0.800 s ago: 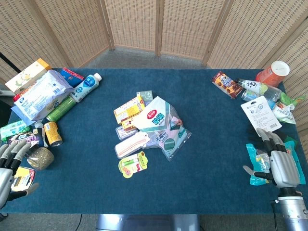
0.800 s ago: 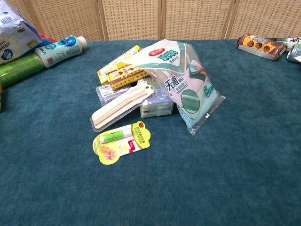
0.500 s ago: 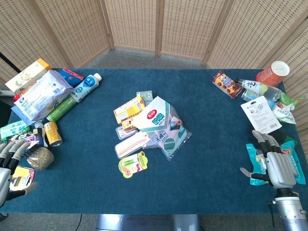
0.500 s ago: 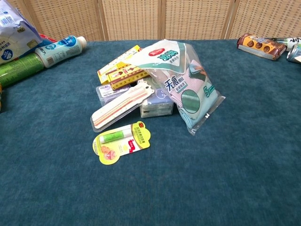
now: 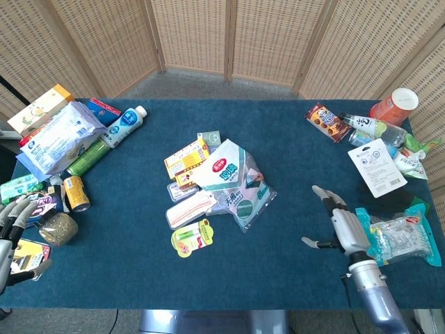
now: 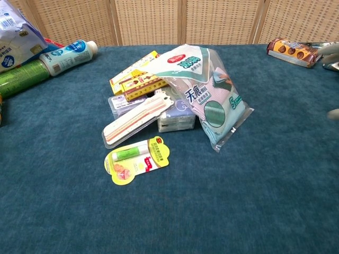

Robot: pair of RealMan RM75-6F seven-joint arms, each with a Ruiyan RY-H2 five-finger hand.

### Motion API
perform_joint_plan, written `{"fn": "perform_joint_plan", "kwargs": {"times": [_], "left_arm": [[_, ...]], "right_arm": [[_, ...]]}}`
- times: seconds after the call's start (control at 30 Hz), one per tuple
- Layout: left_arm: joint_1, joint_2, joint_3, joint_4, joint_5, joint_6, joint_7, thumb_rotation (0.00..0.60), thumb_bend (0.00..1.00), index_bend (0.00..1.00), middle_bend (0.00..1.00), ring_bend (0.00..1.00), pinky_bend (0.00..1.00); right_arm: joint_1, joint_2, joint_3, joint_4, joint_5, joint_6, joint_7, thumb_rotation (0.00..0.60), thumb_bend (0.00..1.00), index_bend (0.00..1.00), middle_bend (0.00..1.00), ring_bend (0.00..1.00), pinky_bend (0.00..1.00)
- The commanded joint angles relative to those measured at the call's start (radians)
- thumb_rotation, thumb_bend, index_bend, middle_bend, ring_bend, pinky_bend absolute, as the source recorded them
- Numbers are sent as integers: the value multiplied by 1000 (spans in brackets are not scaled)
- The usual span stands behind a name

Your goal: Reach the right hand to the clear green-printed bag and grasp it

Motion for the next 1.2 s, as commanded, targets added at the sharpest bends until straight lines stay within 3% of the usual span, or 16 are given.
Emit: {"fn": "perform_joint_plan", "kwargs": {"times": [0.03, 0.33, 0.67, 0.93, 1.2], "left_arm": [[-2, 3, -3, 4, -8, -3, -11, 600, 0, 0, 0, 0, 0], [-6, 17, -7, 13, -18, -4, -48, 600, 0, 0, 0, 0, 0], [-5, 22, -10, 16, -23, 1, -58, 600, 0, 0, 0, 0, 0], [-6, 22, -12, 19, -27, 1, -57, 600, 0, 0, 0, 0, 0], [-1, 31, -12, 21, -24, 12, -74, 600, 0, 0, 0, 0, 0]], "right_arm": [[88, -108, 48, 23, 133, -44, -113, 600, 0, 0, 0, 0, 0], [242, -274, 118, 183, 340, -60, -283, 597, 0, 0, 0, 0, 0], [341, -385, 171, 223, 483, -38, -361, 592, 0, 0, 0, 0, 0], [379, -492, 208, 266, 448, 56, -341, 596, 0, 0, 0, 0, 0], [401, -533, 215, 319, 485, 27, -340, 595, 0, 0, 0, 0, 0]]}}
